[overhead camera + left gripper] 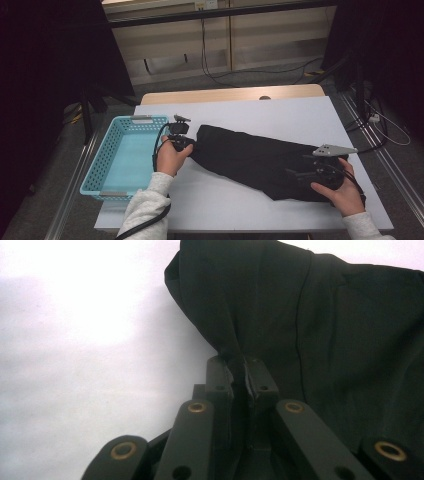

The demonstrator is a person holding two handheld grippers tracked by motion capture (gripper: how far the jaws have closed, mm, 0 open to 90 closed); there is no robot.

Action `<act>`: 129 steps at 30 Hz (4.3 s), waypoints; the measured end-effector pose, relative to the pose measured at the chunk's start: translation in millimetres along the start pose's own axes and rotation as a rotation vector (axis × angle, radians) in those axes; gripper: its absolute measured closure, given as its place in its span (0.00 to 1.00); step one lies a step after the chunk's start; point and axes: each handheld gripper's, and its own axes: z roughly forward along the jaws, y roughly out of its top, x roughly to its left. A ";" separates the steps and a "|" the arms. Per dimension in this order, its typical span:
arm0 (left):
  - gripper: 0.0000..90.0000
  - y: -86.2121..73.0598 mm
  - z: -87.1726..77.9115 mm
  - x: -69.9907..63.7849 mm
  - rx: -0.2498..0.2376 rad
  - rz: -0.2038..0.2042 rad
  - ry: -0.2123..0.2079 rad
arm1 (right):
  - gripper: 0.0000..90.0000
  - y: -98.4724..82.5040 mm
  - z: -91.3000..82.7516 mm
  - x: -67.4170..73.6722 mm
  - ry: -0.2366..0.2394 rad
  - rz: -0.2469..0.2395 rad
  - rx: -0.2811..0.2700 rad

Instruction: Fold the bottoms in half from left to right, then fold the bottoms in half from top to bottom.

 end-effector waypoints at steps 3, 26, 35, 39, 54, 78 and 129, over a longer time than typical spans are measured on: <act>0.93 0.9 -1.5 1.1 0.003 -0.003 -0.004 | 0.16 -0.2 -0.2 0.2 0.004 -0.001 -0.005; 0.93 15.1 -24.0 23.4 -0.008 -0.025 0.061 | 0.15 2.8 -0.8 0.8 0.018 -0.006 -0.020; 0.93 17.9 -32.9 28.2 -0.005 -0.031 0.074 | 0.15 3.7 -1.1 0.5 0.021 -0.004 -0.023; 0.93 20.1 -37.6 32.1 -0.014 -0.036 0.089 | 0.15 3.7 -1.6 0.2 0.026 -0.005 -0.028; 0.93 25.8 -56.4 42.9 -0.039 -0.047 0.092 | 0.15 3.6 -2.2 -0.6 0.025 -0.008 -0.029; 0.93 33.9 -71.9 52.8 -0.042 -0.073 0.071 | 0.15 3.0 -1.7 -1.3 0.028 -0.013 -0.029; 0.94 20.6 -35.9 -3.0 -0.054 0.070 -0.022 | 0.15 4.0 -1.8 1.1 0.037 -0.026 -0.023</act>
